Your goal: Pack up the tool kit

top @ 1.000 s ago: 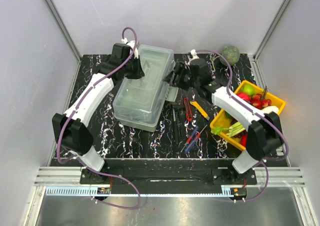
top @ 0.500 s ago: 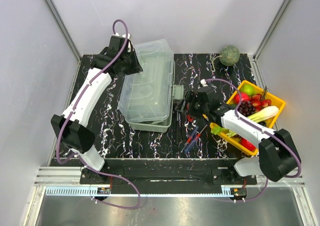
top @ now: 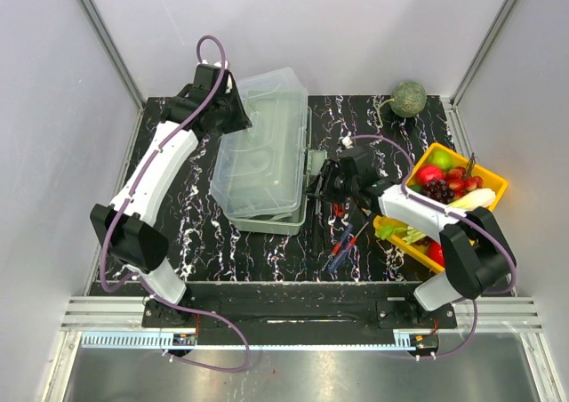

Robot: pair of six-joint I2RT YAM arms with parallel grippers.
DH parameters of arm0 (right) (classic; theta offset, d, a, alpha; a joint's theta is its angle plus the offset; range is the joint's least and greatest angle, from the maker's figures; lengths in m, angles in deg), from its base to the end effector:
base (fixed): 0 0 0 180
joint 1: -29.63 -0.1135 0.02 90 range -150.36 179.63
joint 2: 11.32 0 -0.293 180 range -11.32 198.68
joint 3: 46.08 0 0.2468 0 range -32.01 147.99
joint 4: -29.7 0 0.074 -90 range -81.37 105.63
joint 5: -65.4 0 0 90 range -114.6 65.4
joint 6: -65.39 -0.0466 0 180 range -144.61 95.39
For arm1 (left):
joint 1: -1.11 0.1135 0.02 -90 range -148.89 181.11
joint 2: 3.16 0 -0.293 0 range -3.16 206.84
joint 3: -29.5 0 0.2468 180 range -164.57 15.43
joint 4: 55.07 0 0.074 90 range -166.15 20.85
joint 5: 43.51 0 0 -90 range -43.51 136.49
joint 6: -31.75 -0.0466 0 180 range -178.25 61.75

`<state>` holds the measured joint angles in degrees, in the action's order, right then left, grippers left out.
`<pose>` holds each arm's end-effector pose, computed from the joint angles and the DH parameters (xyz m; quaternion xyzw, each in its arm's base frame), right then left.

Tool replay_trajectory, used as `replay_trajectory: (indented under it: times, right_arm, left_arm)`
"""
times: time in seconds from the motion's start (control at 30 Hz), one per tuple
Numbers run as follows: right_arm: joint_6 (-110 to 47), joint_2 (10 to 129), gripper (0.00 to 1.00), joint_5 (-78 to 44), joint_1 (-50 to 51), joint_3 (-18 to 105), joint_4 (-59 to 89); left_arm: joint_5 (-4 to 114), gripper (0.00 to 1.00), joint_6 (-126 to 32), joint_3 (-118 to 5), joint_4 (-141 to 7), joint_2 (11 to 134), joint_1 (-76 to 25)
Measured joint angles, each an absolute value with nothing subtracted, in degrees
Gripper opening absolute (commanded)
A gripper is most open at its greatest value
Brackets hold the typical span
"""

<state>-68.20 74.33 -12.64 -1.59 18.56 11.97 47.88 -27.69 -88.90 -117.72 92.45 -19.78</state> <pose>0.2699 0.1749 0.2423 0.0518 0.8963 0.3359 0.2847 0.3441 -0.1325 0.4234 -0.0712 0.9029 -0.1938 0.3769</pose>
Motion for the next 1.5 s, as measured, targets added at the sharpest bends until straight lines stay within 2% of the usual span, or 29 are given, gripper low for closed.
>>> replay_trajectory:
  times: [0.2, 0.47, 0.53, 1.03, 1.3, 1.5]
  right_arm:
    - [-67.48, 78.81, 0.34, -12.53, -2.77, 22.38, 11.88]
    - [-65.73, 84.51, 0.07, -13.80, -3.07, 29.57, 8.62]
    - [-65.54, 85.93, 0.05, -14.87, -3.07, 31.61, 7.60]
    - [-65.12, 92.14, 0.00, -16.64, -3.31, 39.54, 5.61]
    - [-65.95, 92.75, 0.00, -17.05, -3.27, 40.20, 5.63]
    - [-69.01, 94.48, 0.00, -17.36, -2.66, 42.01, 5.67]
  left_arm:
    - [48.29, 0.00, -27.47, -86.39, -116.37, 90.81, -18.81]
    - [52.40, 0.00, -27.05, -82.98, -114.05, 87.84, -12.96]
    - [54.17, 0.00, -26.81, -81.93, -113.40, 86.85, -10.29]
    - [71.48, 0.00, -29.48, -68.95, -105.61, 81.24, 15.65]
    - [77.39, 0.01, -29.28, -61.93, -99.82, 81.24, 23.22]
    - [80.10, 0.13, -27.21, -60.29, -93.99, 83.29, 24.75]
